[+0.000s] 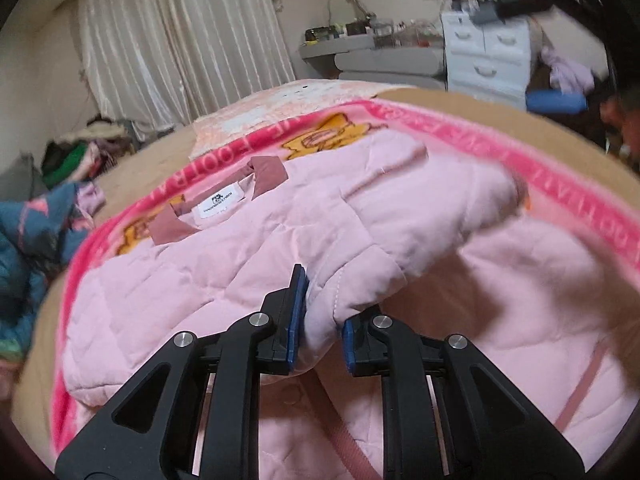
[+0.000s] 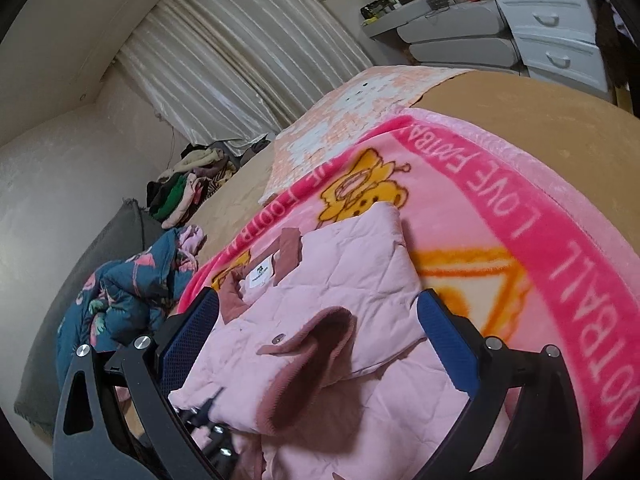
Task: Fold large clothes
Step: 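Lay the sleeve across the jacket body and open the left tool, then grasp the corduroy pocket flap with the right tool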
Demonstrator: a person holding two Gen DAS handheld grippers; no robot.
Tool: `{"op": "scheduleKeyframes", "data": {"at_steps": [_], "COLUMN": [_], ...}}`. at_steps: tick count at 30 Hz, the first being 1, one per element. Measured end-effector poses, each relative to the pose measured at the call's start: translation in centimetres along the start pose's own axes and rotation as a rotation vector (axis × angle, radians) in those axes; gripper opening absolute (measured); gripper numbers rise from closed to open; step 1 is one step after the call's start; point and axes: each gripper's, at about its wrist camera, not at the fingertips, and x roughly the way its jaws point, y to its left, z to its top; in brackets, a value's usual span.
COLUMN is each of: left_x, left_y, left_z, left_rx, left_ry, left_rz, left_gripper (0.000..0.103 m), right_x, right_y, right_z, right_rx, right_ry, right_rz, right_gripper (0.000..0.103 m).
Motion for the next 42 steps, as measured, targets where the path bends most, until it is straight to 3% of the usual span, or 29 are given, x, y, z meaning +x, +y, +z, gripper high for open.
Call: {"op": "scheduleKeyframes", "data": {"at_steps": [7, 11, 16, 20, 24, 31, 37, 42], "left_x": [0.2, -0.3, -2.2, -3.9, -5.0, -5.1, -4.5, -4.2], "left_y": [-0.6, -0.1, 0.2, 3.4, 8.7, 18.5, 22.5, 24.2], "left_z": [-0.6, -0.9, -1.6, -2.0, -2.3, -4.3, -5.3, -6.4], "left_rx": [0.034, 0.000, 0.000, -0.076, -0.203, -0.488, -0.566, -0.581], "left_ry": [0.058, 0.097, 0.097, 0.091, 0.077, 0.044, 0.056, 0.078], "left_rz": [-0.012, -0.088, -0.134, -0.157, -0.119, -0.002, 0.088, 0.116], "left_gripper": [0.021, 0.063, 0.068, 0.077, 0.086, 0.092, 0.093, 0.094], "right_x": [1.3, 2.4, 3.9, 5.1, 6.3, 8.1, 9.3, 9.8], "right_y": [0.6, 1.1, 1.4, 1.8, 2.3, 3.2, 3.8, 3.9], "right_z": [-0.6, -1.2, -2.2, -3.2, -4.3, -6.5, -8.8, -11.0], "right_rx": [-0.037, -0.063, -0.072, -0.089, -0.098, -0.128, -0.149, -0.165], "right_ry": [0.051, 0.094, 0.158, 0.206, 0.249, 0.319, 0.361, 0.392], "right_rz": [0.003, 0.002, 0.006, -0.005, -0.013, -0.036, -0.076, -0.115], "right_gripper": [0.099, 0.099, 0.099, 0.099, 0.099, 0.099, 0.099, 0.099]}}
